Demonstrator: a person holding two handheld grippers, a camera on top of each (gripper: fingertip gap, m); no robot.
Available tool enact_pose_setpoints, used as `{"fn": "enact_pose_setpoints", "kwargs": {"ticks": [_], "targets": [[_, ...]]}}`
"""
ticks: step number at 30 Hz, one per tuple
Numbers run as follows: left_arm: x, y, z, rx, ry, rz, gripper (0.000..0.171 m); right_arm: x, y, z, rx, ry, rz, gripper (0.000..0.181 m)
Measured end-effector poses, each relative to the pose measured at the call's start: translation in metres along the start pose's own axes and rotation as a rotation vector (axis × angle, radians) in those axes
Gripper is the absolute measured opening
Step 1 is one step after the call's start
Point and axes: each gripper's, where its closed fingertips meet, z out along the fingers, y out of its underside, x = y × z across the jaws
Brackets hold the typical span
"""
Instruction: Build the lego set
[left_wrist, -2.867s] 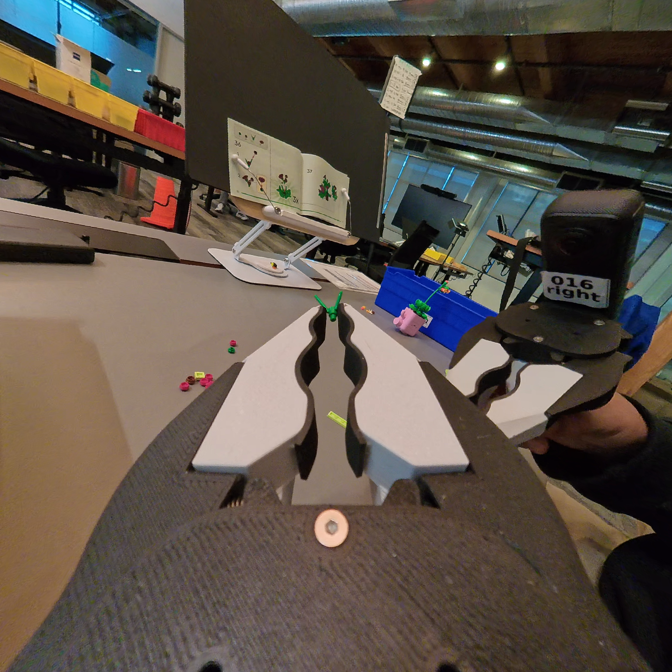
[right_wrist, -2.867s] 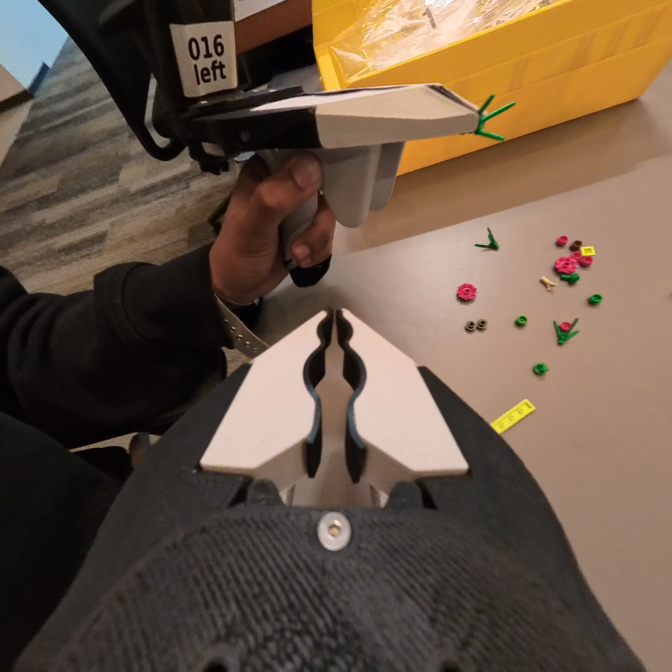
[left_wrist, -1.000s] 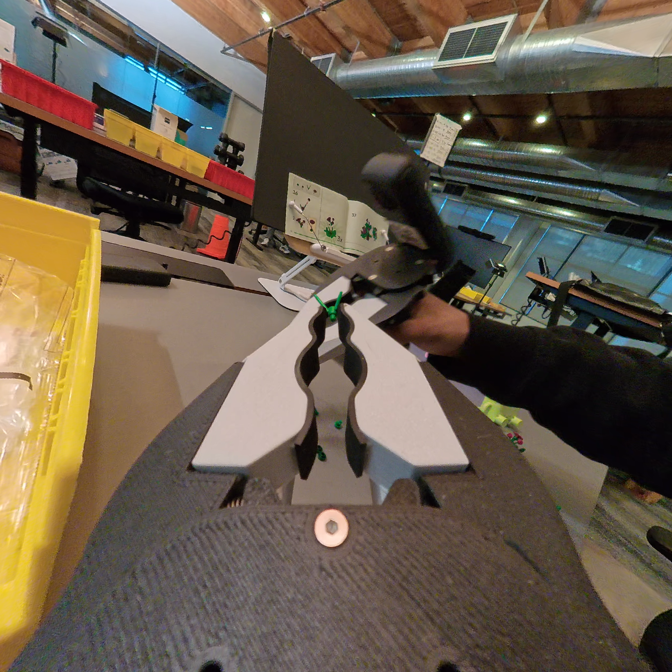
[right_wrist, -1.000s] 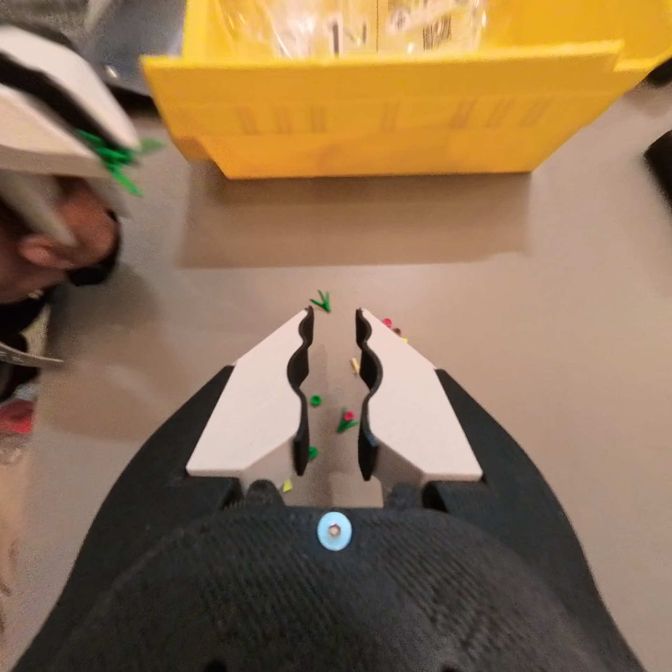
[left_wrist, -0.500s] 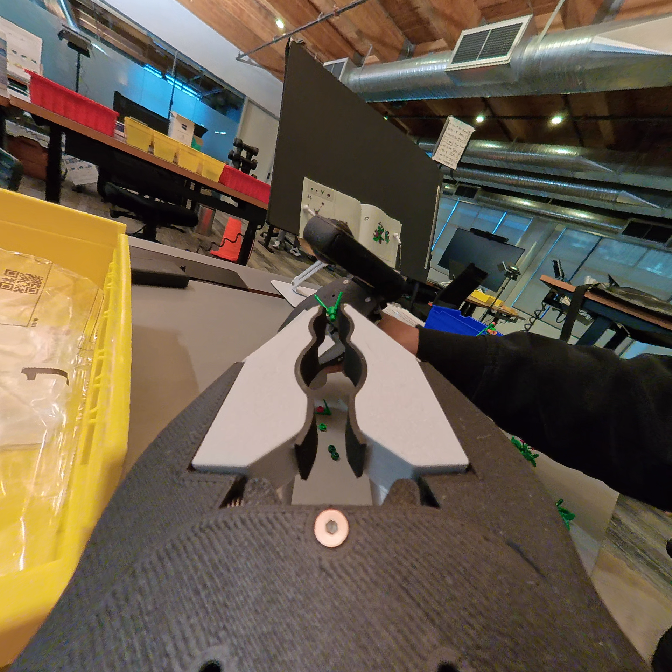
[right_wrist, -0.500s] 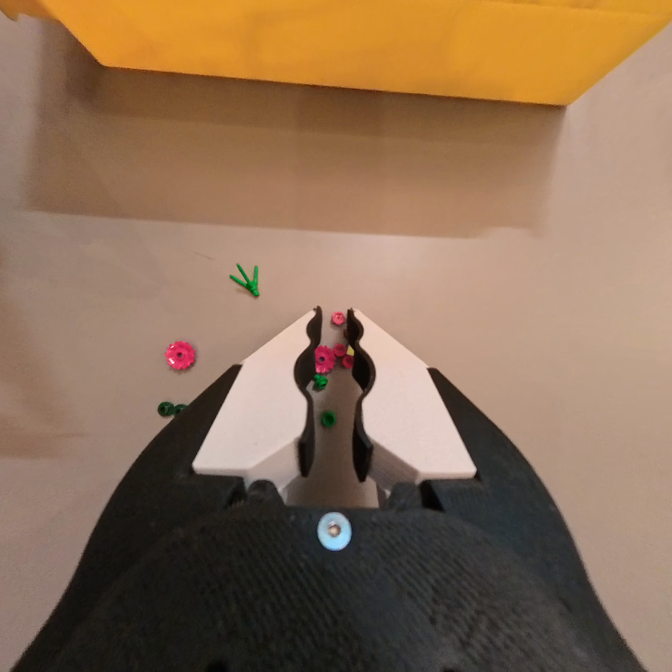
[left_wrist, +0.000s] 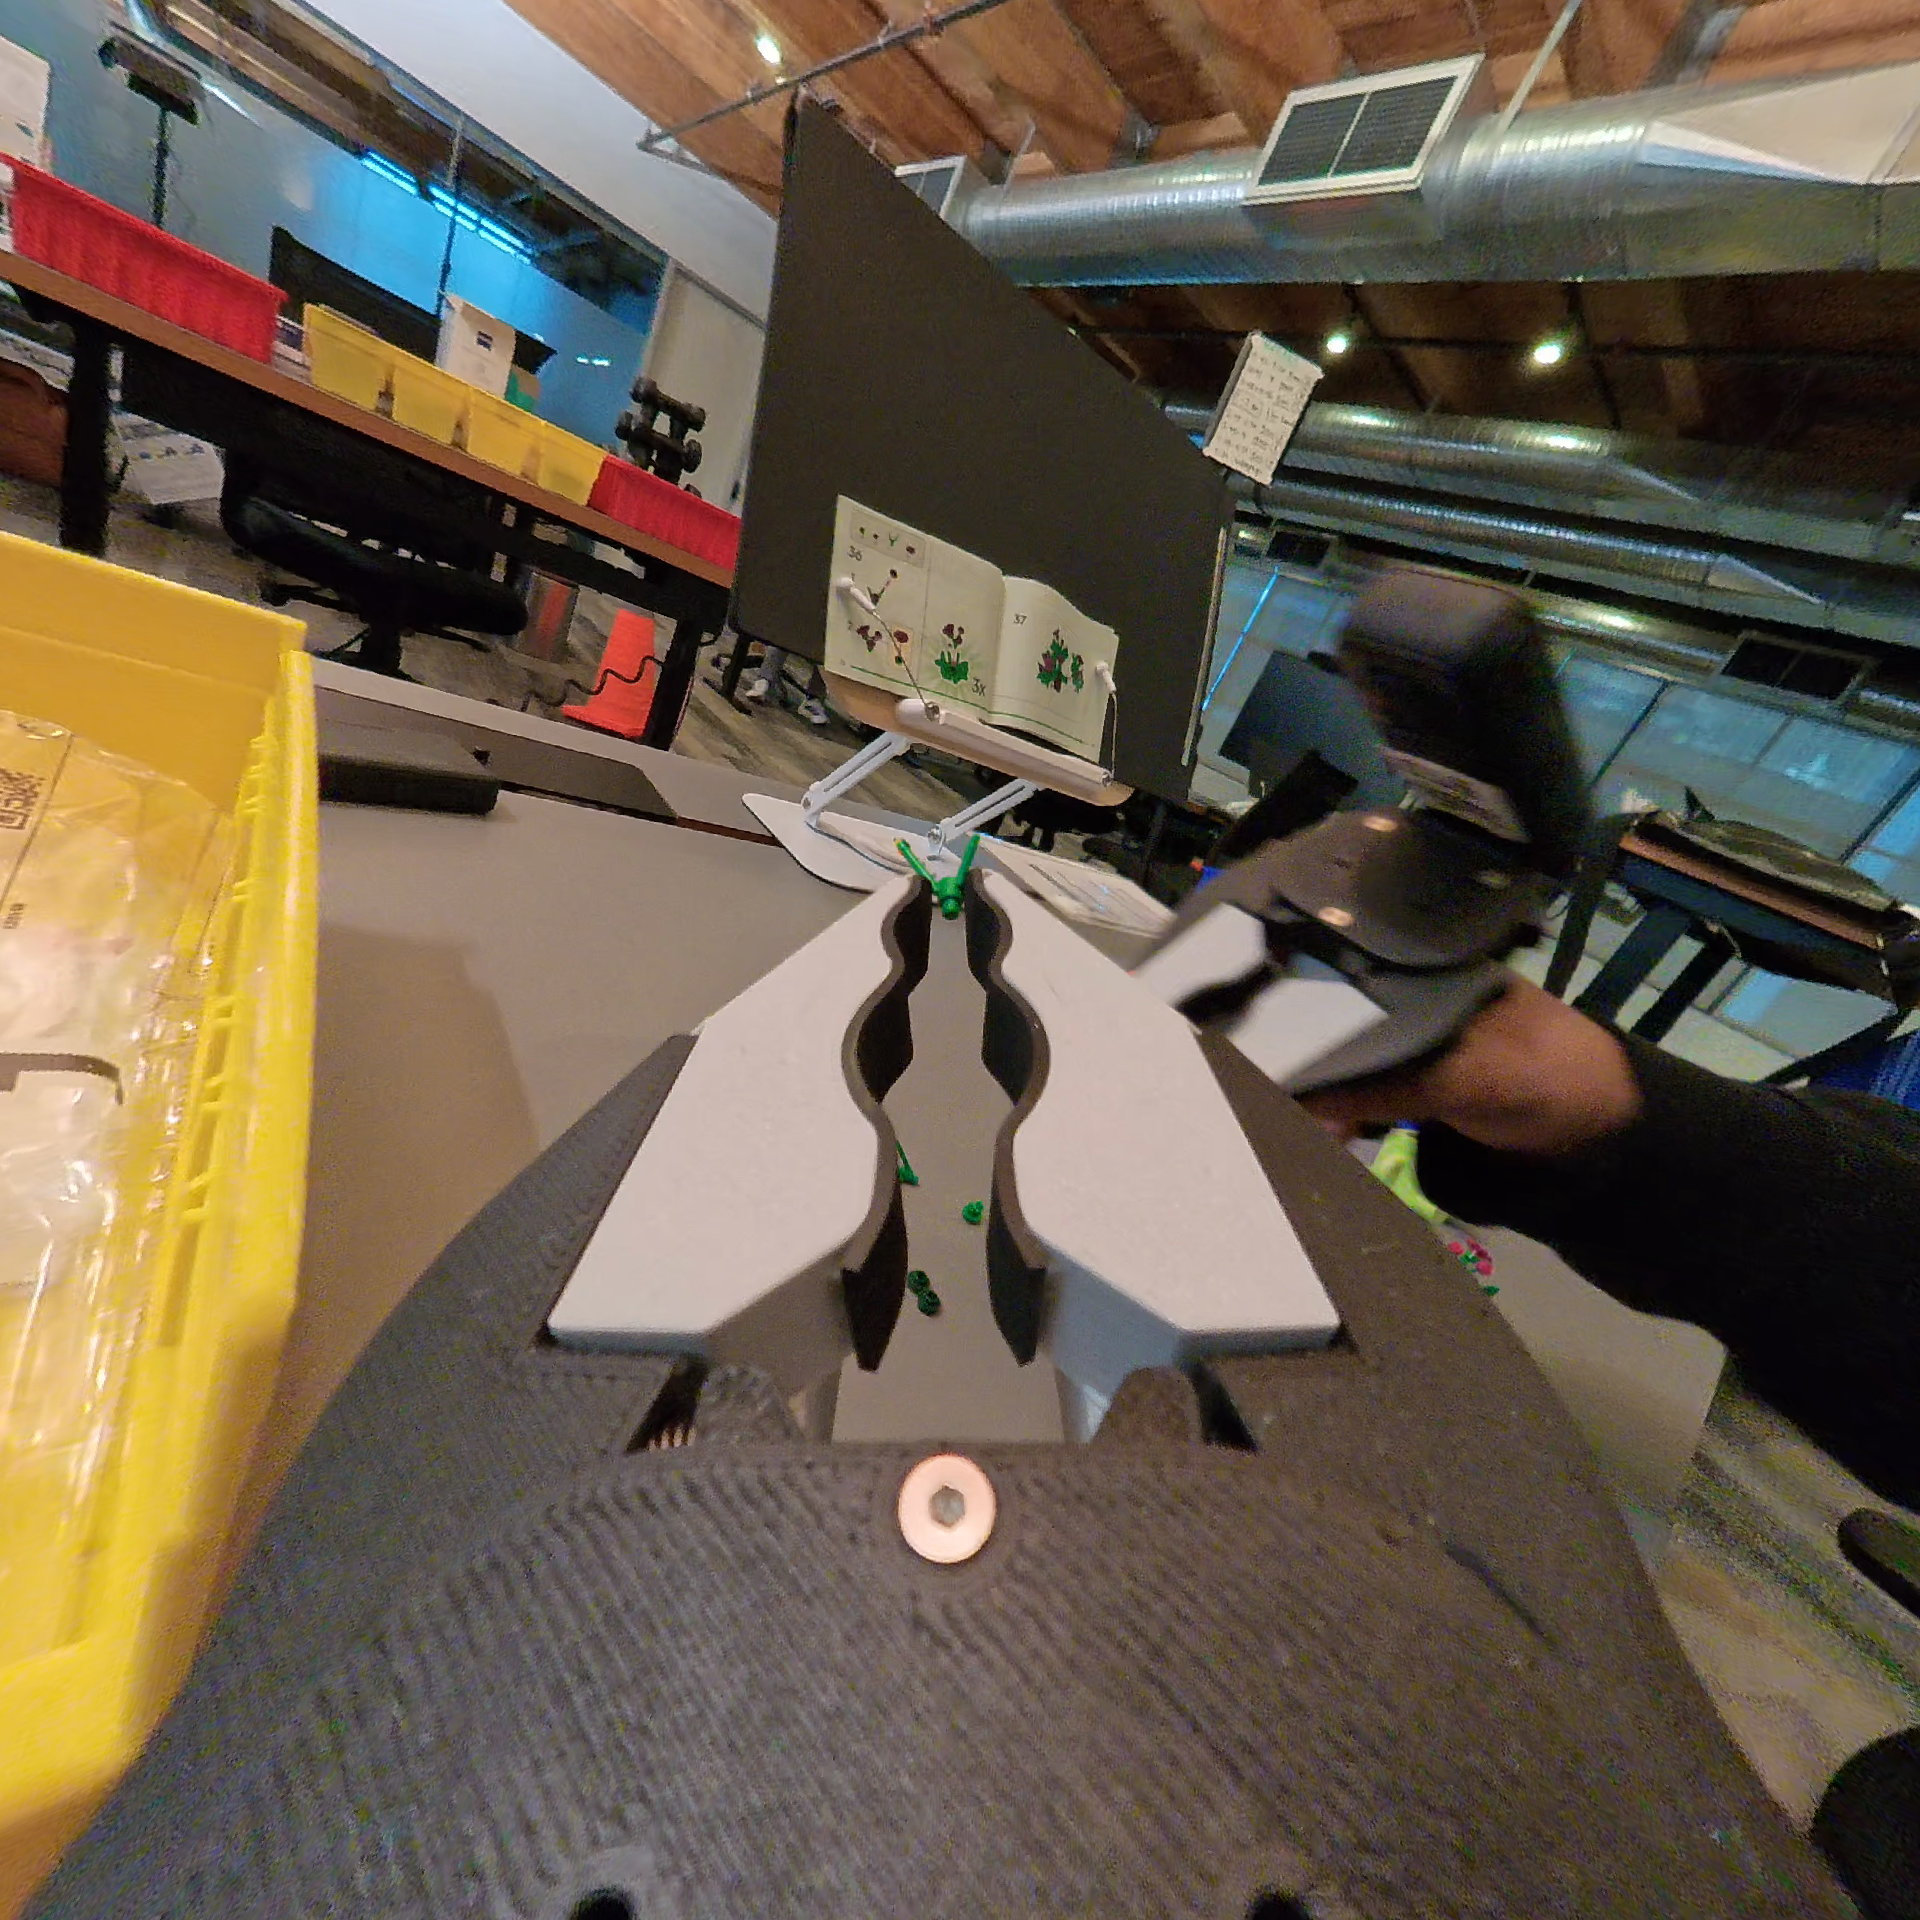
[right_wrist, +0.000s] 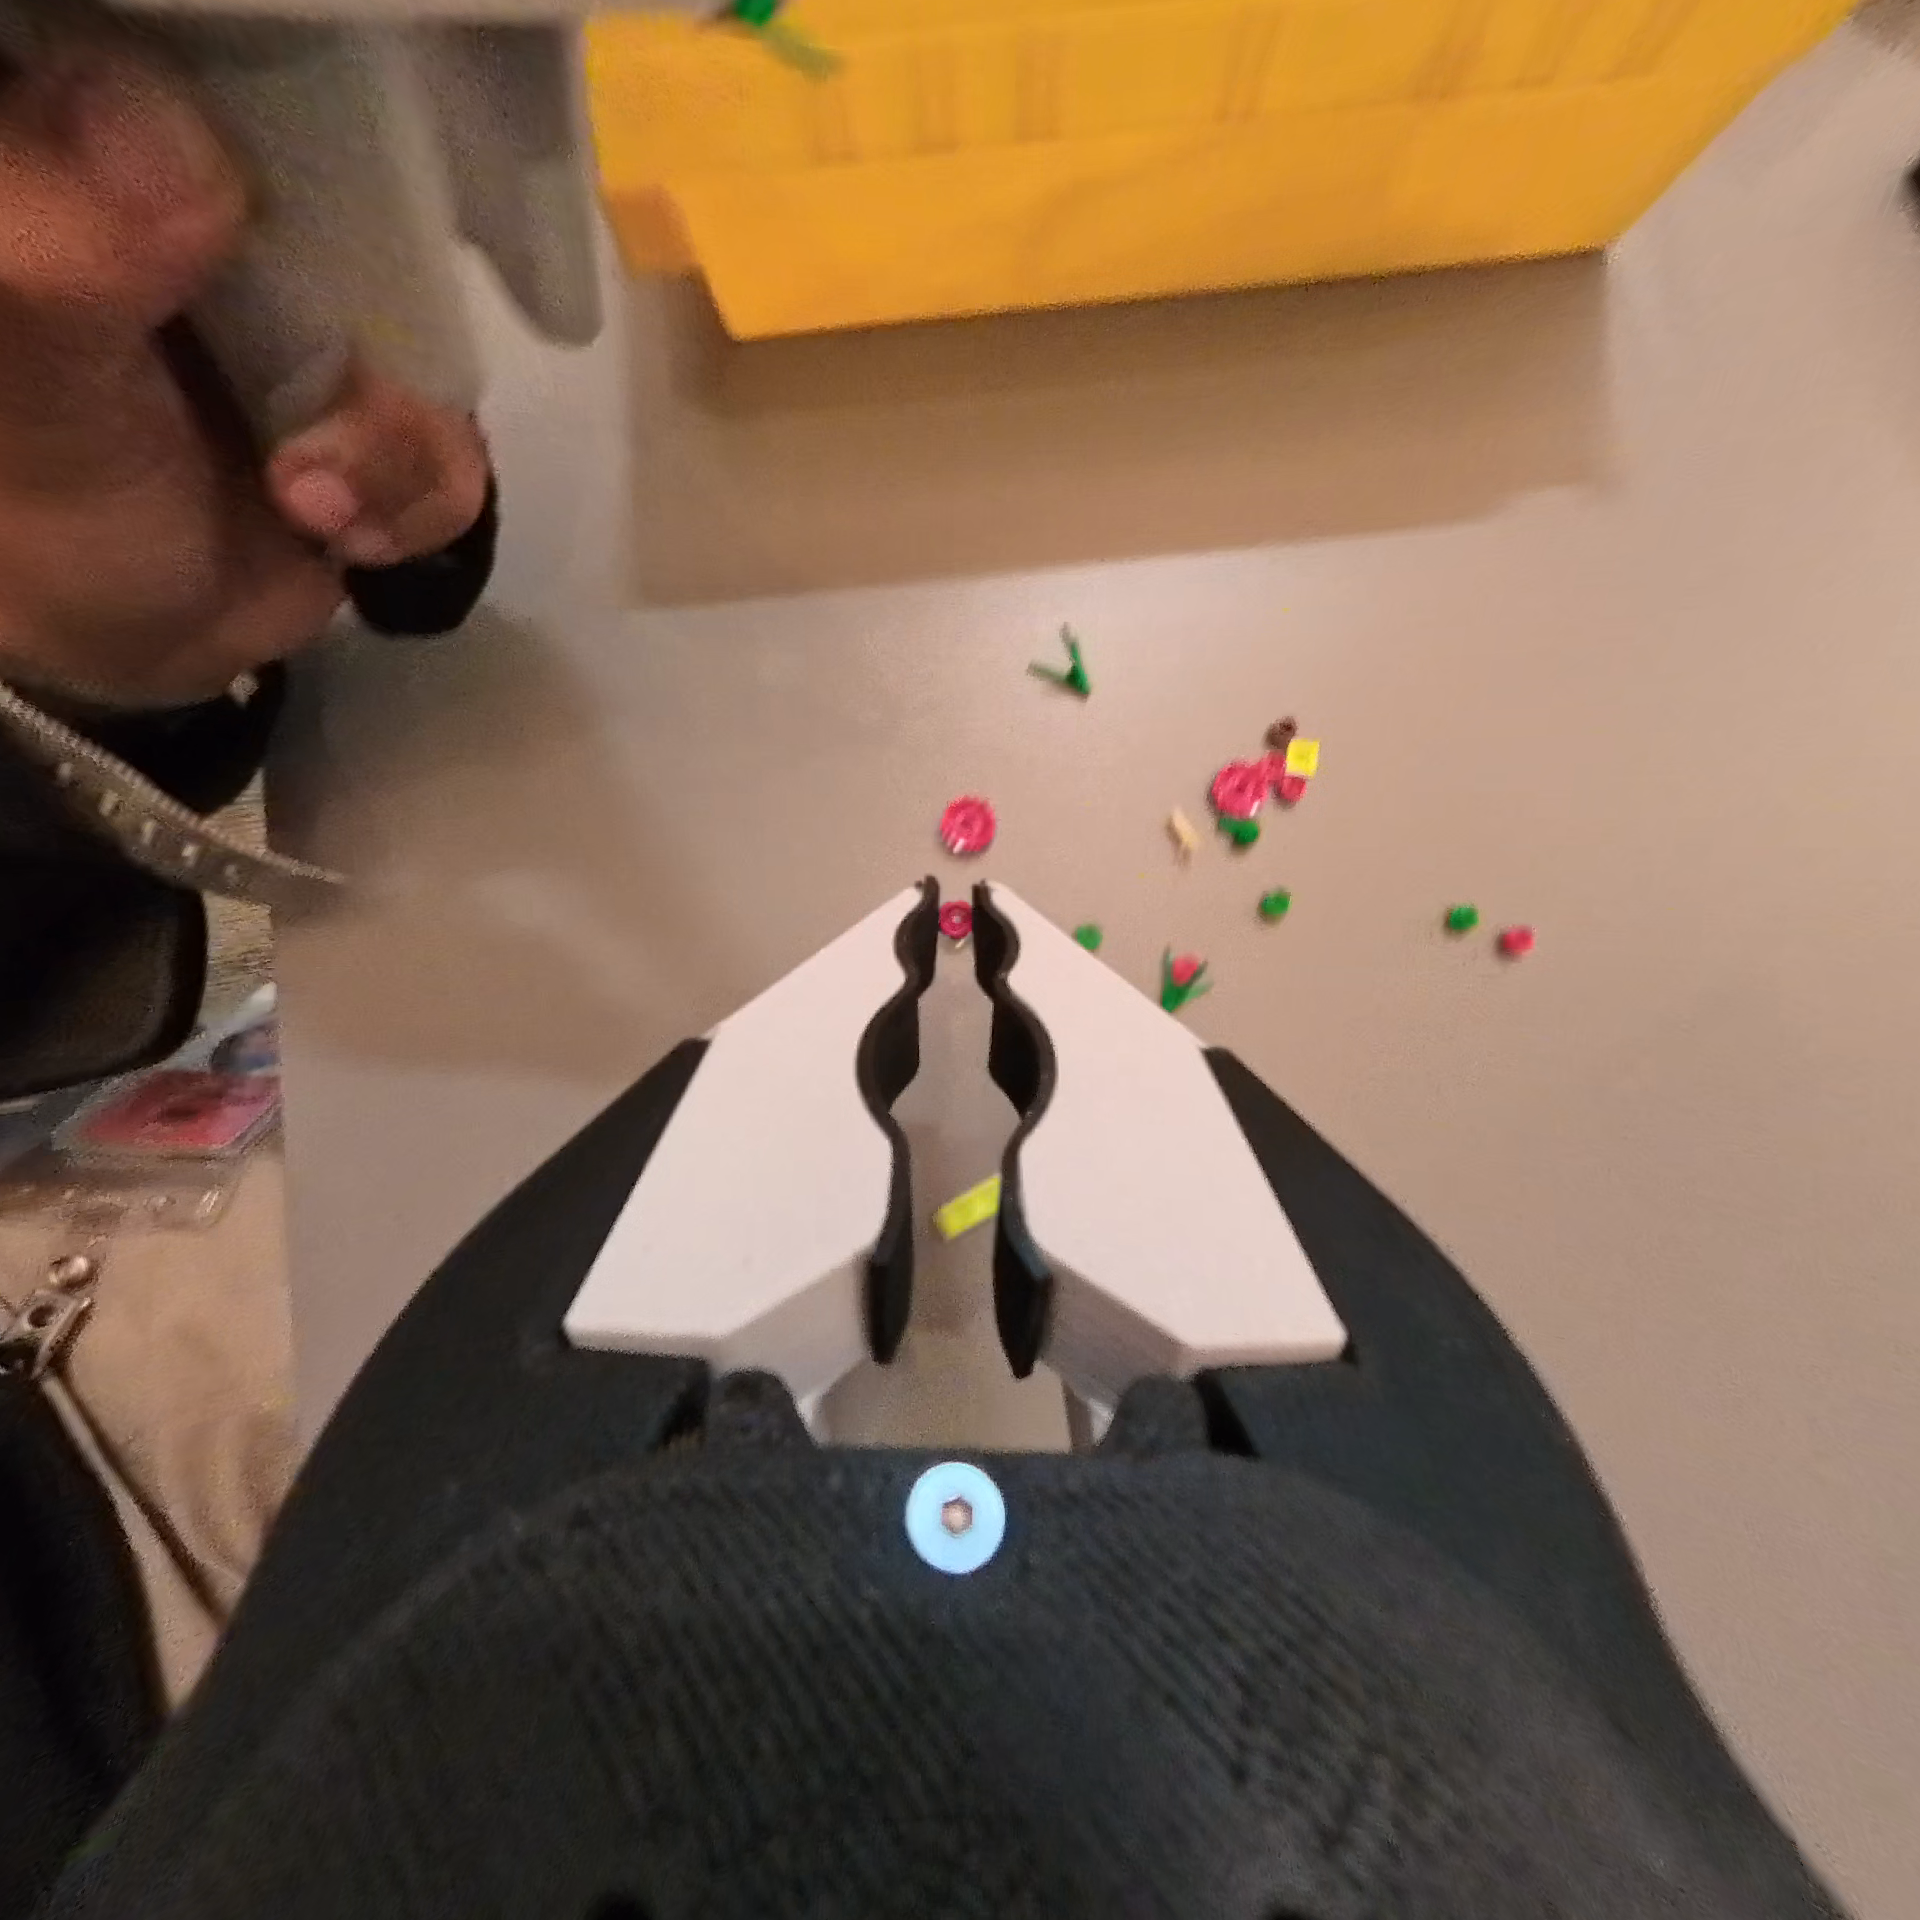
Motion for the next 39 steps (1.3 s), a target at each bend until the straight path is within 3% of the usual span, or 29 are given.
{"fn": "enact_pose_setpoints", "kwargs": {"ticks": [7,11,14,17,27,35,39], "targets": [[0.022,0.023,0.018,-0.089,0.05,0.037,0.005,-0.061,0.08,-0.031,-0.026,0.101,0.129,0.004],[0.036,0.036,0.027,-0.137,0.085,0.056,0.005,-0.034,0.156,-0.047,-0.241,0.335,0.152,0.004],[0.042,0.043,0.03,-0.168,0.096,0.074,0.005,-0.055,0.147,-0.05,-0.11,0.19,0.264,0.004],[0.043,0.045,0.031,-0.173,0.1,0.075,0.005,-0.065,0.14,-0.051,-0.06,0.143,0.292,0.004],[0.043,0.043,0.03,-0.161,0.117,0.048,0.005,-0.05,0.149,-0.078,-0.057,0.323,0.21,0.006],[0.044,0.045,0.032,-0.165,0.125,0.031,0.005,-0.06,0.163,-0.064,-0.069,0.242,0.355,0.011],[0.044,0.046,0.032,-0.172,0.121,0.038,0.005,-0.062,0.164,-0.062,-0.062,0.229,0.344,0.009]]}}
